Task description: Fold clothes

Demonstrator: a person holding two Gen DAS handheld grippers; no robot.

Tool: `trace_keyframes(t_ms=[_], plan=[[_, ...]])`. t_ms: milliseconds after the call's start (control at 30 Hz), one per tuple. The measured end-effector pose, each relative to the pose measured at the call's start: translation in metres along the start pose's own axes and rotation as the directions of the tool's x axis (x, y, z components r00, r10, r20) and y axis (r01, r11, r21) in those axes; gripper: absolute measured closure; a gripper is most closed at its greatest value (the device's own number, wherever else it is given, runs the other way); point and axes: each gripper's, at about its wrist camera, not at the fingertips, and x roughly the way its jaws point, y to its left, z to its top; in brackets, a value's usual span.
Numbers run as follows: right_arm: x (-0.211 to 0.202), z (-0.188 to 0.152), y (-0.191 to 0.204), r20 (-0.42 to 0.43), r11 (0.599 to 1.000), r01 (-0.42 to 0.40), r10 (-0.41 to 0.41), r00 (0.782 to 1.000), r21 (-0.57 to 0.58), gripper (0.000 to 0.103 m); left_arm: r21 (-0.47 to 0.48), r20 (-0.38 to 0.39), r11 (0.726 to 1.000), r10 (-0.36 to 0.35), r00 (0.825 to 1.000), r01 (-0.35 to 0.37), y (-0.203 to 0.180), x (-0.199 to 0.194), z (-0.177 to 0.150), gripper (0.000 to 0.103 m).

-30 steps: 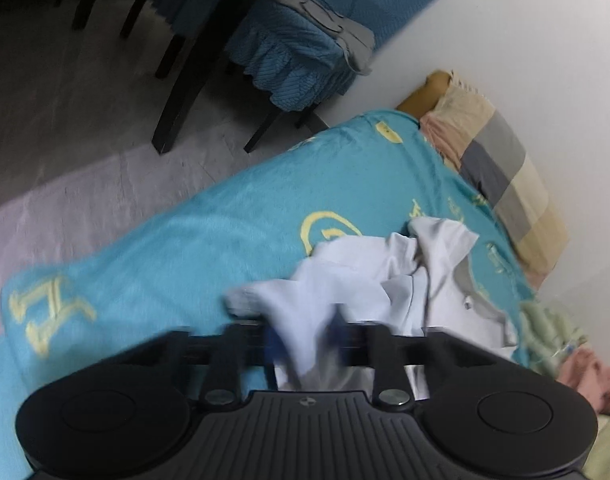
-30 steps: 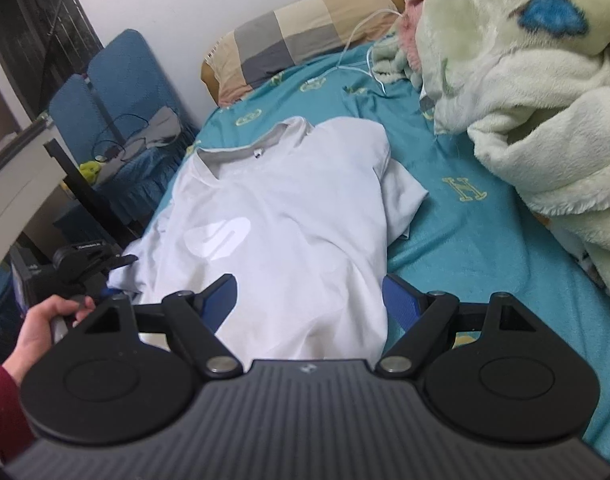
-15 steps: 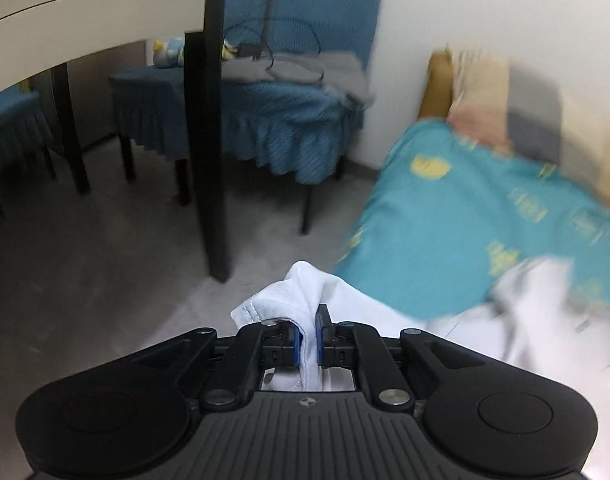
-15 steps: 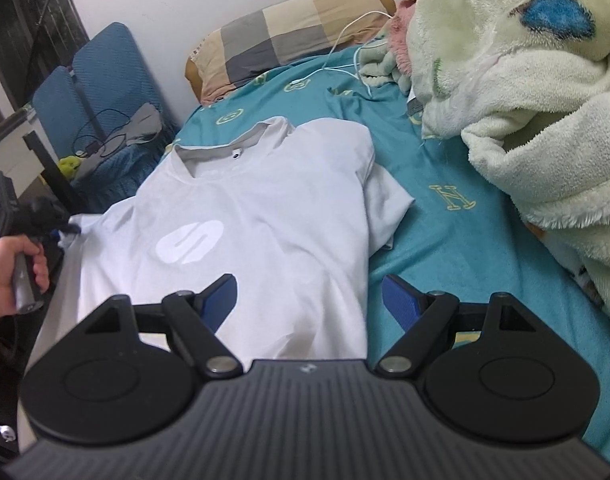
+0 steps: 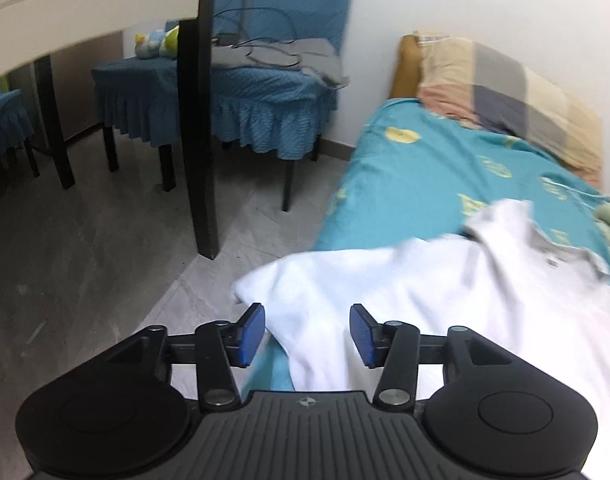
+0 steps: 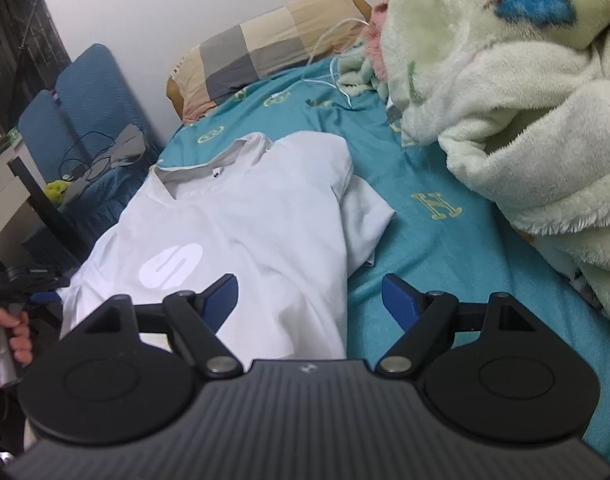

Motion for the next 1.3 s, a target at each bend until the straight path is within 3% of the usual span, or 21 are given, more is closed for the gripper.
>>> trace_keyframes(t_ms=[200, 267, 400, 533, 633, 733, 833, 967, 1100, 1300], plan=[[-0.018, 0.002, 0.0, 0.034, 1.0, -0.022, 0.022, 0.999, -0.008, 0.034, 0.068, 0.022, 0.993, -0.094, 0.995, 0.092, -0.039, -0.099, -0.034, 0.04], [-0.026, 0.004, -0.001, 0.044, 0.999, -0.036, 0.036, 0.998, -0.004, 0.043, 0.079, 0.005, 0.986, -0.146, 0.989, 0.145, -0.055, -0.122, -0.052, 0.039], [-0.044, 0.008, -0.002, 0.047, 0.999, -0.051, 0.051, 0.998, -0.007, 0.061, 0.087, -0.042, 0.961, -0.26, 0.965, 0.263, -0.09, -0.162, -0.092, 0.039], [-0.063, 0.014, -0.01, 0.034, 0.998, -0.067, 0.067, 0.997, 0.009, 0.063, 0.089, -0.098, 0.923, -0.367, 0.925, 0.376, -0.124, -0.198, -0.133, 0.039], [-0.079, 0.018, -0.019, 0.03, 0.995, -0.094, 0.093, 0.995, 0.029, 0.063, 0.155, -0.158, 0.901, -0.383, 0.91, 0.406, -0.149, -0.207, -0.169, 0.041], [-0.087, 0.02, -0.028, 0.015, 0.996, -0.08, 0.079, 0.997, 0.043, 0.062, 0.228, -0.161, 0.886, -0.374, 0.913, 0.403, -0.164, -0.217, -0.188, 0.041], [-0.081, 0.019, -0.043, 0.0, 0.99, -0.065, 0.066, 0.998, 0.128, 0.062, 0.23, -0.144, 0.885, -0.38, 0.914, 0.404, -0.165, -0.217, -0.188, 0.041], [-0.056, 0.014, -0.066, -0.011, 0.94, -0.09, 0.099, 0.995, 0.33, 0.061, 0.18, -0.141, 0.896, -0.384, 0.912, 0.405, -0.156, -0.208, -0.177, 0.041], [-0.025, 0.003, -0.088, -0.02, 0.836, -0.104, 0.136, 0.99, 0.538, 0.062, 0.131, -0.144, 0.908, -0.38, 0.914, 0.398, -0.149, -0.197, -0.17, 0.041], [0.017, -0.003, -0.094, -0.024, 0.759, -0.109, 0.162, 0.987, 0.641, 0.062, 0.088, -0.162, 0.916, -0.374, 0.913, 0.391, -0.148, -0.183, -0.169, 0.041]])
